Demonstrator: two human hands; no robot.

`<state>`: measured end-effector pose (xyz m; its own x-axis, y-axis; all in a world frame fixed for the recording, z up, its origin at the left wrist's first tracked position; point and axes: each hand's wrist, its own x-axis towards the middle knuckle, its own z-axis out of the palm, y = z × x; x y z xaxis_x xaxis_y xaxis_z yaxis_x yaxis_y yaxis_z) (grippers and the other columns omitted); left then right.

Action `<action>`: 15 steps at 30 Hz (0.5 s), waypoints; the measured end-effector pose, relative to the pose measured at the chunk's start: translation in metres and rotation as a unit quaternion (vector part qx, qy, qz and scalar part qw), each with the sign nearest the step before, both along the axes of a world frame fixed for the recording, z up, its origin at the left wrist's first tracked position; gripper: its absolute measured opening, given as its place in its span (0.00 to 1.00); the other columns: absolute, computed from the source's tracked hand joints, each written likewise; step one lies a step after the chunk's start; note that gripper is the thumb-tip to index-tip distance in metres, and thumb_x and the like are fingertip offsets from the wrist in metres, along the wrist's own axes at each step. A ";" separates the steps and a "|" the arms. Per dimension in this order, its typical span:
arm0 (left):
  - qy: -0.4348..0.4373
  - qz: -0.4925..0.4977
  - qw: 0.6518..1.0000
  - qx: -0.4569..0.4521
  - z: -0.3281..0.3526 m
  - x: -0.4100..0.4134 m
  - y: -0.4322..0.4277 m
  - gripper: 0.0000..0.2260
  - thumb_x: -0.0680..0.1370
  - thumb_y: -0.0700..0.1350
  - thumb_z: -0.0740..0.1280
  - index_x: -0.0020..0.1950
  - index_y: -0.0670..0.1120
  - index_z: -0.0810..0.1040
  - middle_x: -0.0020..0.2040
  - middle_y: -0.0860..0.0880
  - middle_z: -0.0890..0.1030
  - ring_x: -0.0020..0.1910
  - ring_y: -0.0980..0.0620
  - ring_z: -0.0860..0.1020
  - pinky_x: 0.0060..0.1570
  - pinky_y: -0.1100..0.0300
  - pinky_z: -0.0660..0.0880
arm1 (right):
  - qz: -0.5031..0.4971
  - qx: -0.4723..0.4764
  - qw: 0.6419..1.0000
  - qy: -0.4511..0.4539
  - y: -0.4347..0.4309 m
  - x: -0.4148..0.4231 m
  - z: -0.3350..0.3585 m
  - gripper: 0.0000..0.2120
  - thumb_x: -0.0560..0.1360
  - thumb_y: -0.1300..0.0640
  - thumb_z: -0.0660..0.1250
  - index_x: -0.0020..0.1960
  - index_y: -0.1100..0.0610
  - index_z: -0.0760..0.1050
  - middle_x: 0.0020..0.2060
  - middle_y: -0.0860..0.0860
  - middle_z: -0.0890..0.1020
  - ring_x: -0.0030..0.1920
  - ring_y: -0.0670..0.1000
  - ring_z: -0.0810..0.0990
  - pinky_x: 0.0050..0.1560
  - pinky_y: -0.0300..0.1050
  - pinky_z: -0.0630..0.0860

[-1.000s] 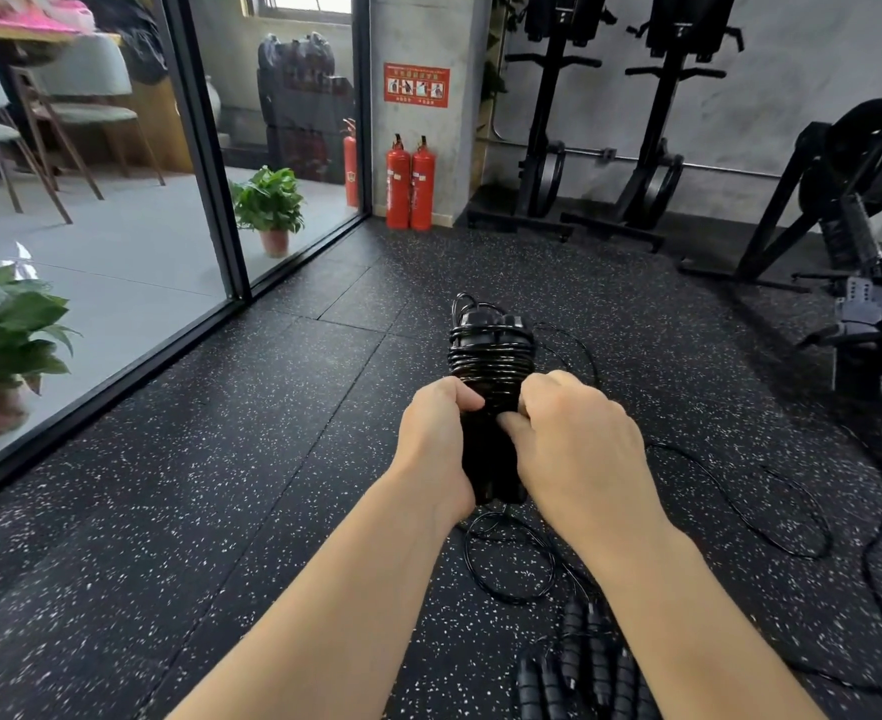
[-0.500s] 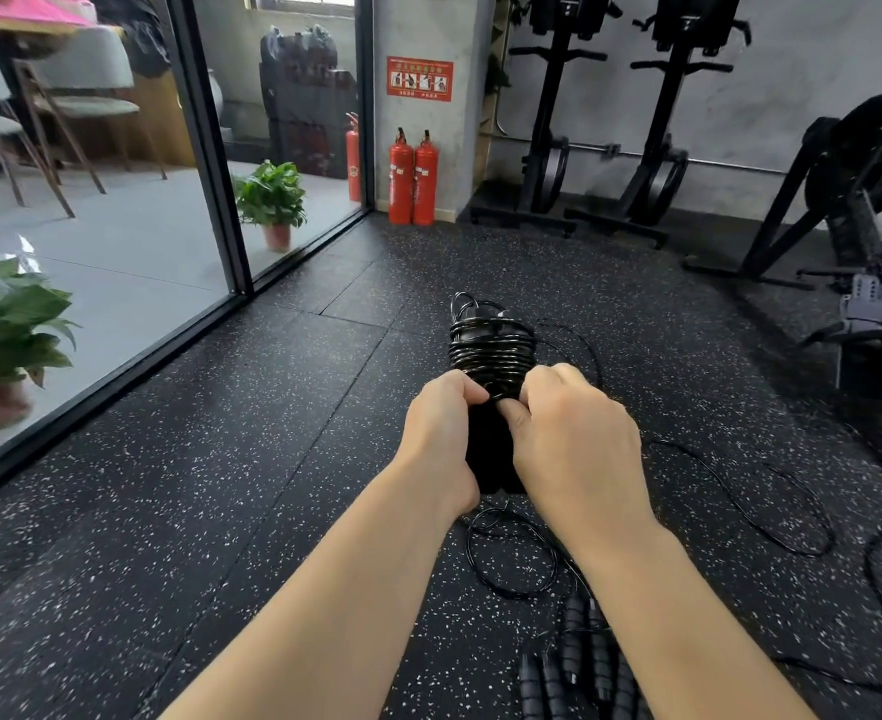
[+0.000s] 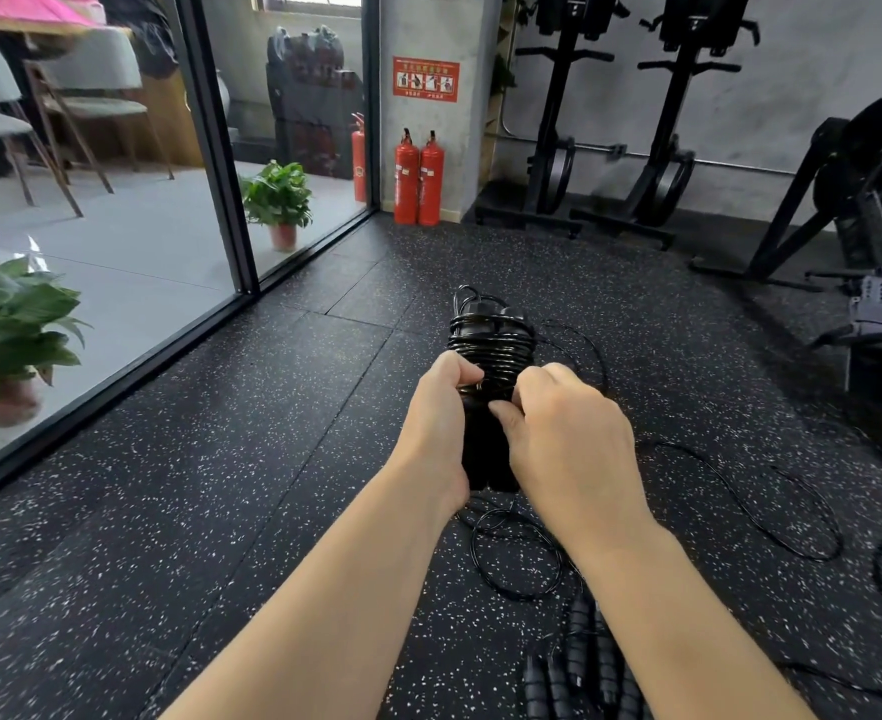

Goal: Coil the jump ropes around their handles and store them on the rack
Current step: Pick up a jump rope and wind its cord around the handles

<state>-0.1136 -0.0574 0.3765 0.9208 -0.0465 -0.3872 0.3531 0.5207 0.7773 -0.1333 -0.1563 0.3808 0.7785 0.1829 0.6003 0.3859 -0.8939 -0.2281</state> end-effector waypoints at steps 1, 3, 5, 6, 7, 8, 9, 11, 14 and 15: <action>-0.001 0.002 1.000 0.000 0.000 0.000 0.000 0.12 0.74 0.47 0.60 0.31 0.47 0.73 0.26 0.52 0.75 0.19 0.54 0.72 0.26 0.66 0.67 | 0.000 -0.006 1.000 0.002 0.000 0.000 0.001 0.23 0.68 0.59 0.76 0.36 0.52 0.59 0.30 0.49 0.69 0.23 0.52 0.64 0.26 0.32 0.46; -0.001 0.006 1.000 0.000 -0.001 -0.001 -0.001 0.11 0.75 0.47 0.60 0.32 0.48 0.73 0.26 0.52 0.75 0.19 0.55 0.72 0.28 0.66 0.67 | 0.003 -0.023 1.000 0.011 -0.001 -0.002 0.002 0.22 0.69 0.59 0.75 0.37 0.52 0.59 0.31 0.51 0.73 0.24 0.55 0.72 0.25 0.35 0.47; 0.003 0.013 1.000 -0.004 -0.002 -0.001 -0.003 0.10 0.74 0.47 0.61 0.34 0.47 0.73 0.27 0.52 0.76 0.20 0.55 0.72 0.28 0.65 0.67 | 0.002 -0.049 0.998 0.031 -0.002 -0.002 0.005 0.18 0.74 0.57 0.71 0.38 0.53 0.60 0.34 0.51 0.73 0.31 0.59 0.77 0.26 0.43 0.52; 0.007 0.016 1.000 -0.008 -0.002 -0.001 -0.003 0.09 0.74 0.47 0.62 0.34 0.47 0.74 0.28 0.51 0.76 0.20 0.55 0.72 0.28 0.65 0.67 | 0.003 -0.059 0.997 0.050 -0.003 -0.002 0.006 0.16 0.77 0.55 0.67 0.38 0.54 0.60 0.36 0.50 0.71 0.35 0.60 0.77 0.29 0.45 0.54; 0.013 0.020 1.000 -0.013 -0.003 -0.001 -0.004 0.09 0.74 0.46 0.62 0.35 0.47 0.74 0.29 0.51 0.76 0.21 0.54 0.72 0.28 0.65 0.67 | 0.004 -0.064 0.996 0.064 -0.005 -0.001 0.006 0.15 0.78 0.54 0.64 0.39 0.54 0.61 0.37 0.49 0.68 0.39 0.60 0.78 0.32 0.46 0.55; 0.017 0.024 0.999 -0.014 -0.004 -0.001 -0.005 0.08 0.73 0.46 0.63 0.35 0.46 0.74 0.30 0.50 0.76 0.21 0.54 0.72 0.29 0.65 0.67 | 0.005 -0.068 0.995 0.072 -0.006 0.000 0.007 0.14 0.79 0.53 0.62 0.39 0.54 0.61 0.38 0.48 0.67 0.41 0.59 0.77 0.33 0.47 0.56; 0.020 0.027 0.999 -0.013 -0.004 0.000 -0.006 0.07 0.73 0.45 0.63 0.35 0.46 0.74 0.30 0.50 0.76 0.21 0.54 0.72 0.29 0.65 0.67 | 0.004 -0.072 0.994 0.080 -0.007 0.000 0.007 0.13 0.80 0.53 0.61 0.40 0.54 0.61 0.38 0.48 0.66 0.43 0.58 0.77 0.35 0.47 0.57; 0.023 0.034 0.999 0.004 -0.004 0.000 -0.008 0.05 0.72 0.44 0.62 0.36 0.46 0.73 0.29 0.50 0.75 0.22 0.53 0.71 0.31 0.64 0.68 | 0.004 -0.071 0.993 0.096 -0.007 0.000 0.007 0.12 0.80 0.52 0.60 0.41 0.53 0.62 0.40 0.48 0.68 0.45 0.57 0.77 0.38 0.45 0.60; 0.028 0.060 0.997 0.034 -0.004 0.002 -0.009 0.02 0.71 0.41 0.61 0.38 0.45 0.71 0.31 0.48 0.73 0.26 0.50 0.70 0.34 0.60 0.67 | 0.002 -0.063 0.992 0.111 -0.007 -0.002 0.004 0.10 0.81 0.53 0.59 0.42 0.52 0.62 0.44 0.51 0.74 0.46 0.58 0.78 0.39 0.45 0.62; 0.031 0.061 0.997 0.037 -0.004 0.002 -0.009 0.01 0.70 0.40 0.60 0.39 0.45 0.71 0.32 0.47 0.72 0.27 0.49 0.69 0.34 0.60 0.66 | -0.002 -0.068 0.991 0.113 -0.007 -0.002 0.003 0.10 0.81 0.52 0.58 0.43 0.52 0.62 0.46 0.51 0.75 0.47 0.57 0.78 0.39 0.45 0.62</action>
<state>-0.1116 -0.0669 0.3727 0.8919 0.0959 -0.4419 0.3391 0.5048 0.7939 -0.1355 -0.1635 0.3835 0.8910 0.2468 0.3810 0.3353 -0.9236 -0.1859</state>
